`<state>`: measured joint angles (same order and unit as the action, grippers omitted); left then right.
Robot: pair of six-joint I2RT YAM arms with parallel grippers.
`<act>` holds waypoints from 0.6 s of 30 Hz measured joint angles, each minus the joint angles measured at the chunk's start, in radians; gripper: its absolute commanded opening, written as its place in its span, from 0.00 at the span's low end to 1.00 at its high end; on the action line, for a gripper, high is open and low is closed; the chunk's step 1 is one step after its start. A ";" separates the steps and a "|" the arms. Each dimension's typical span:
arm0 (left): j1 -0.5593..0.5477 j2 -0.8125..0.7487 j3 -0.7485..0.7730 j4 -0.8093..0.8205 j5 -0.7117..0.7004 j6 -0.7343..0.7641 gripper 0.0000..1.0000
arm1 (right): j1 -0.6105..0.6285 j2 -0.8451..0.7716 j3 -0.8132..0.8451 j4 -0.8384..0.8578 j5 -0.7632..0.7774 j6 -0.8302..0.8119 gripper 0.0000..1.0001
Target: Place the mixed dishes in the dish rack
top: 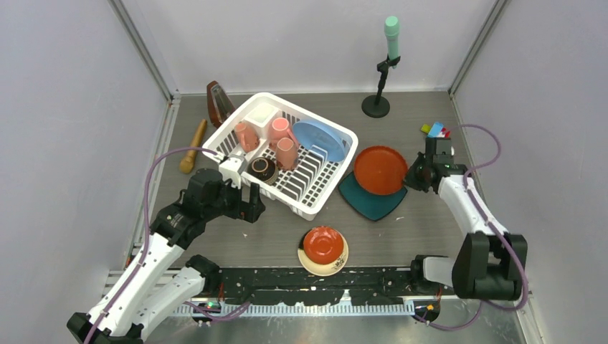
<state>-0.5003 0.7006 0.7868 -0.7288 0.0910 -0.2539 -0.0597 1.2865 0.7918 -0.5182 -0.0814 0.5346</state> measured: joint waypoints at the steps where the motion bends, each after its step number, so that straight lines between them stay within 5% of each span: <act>1: 0.000 0.000 0.000 0.000 0.000 0.000 0.99 | 0.000 -0.040 0.015 -0.015 0.039 0.001 0.01; 7: 0.000 0.000 0.000 0.000 0.000 0.000 0.99 | 0.000 -0.198 0.129 -0.101 0.267 0.018 0.00; 18: 0.000 0.008 0.000 0.000 0.008 0.000 0.99 | 0.092 -0.312 0.342 -0.253 0.427 0.013 0.00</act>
<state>-0.5003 0.7086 0.7868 -0.7284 0.0994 -0.2543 0.0326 0.9741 1.1339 -0.7715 0.3454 0.5480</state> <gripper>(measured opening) 0.988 0.033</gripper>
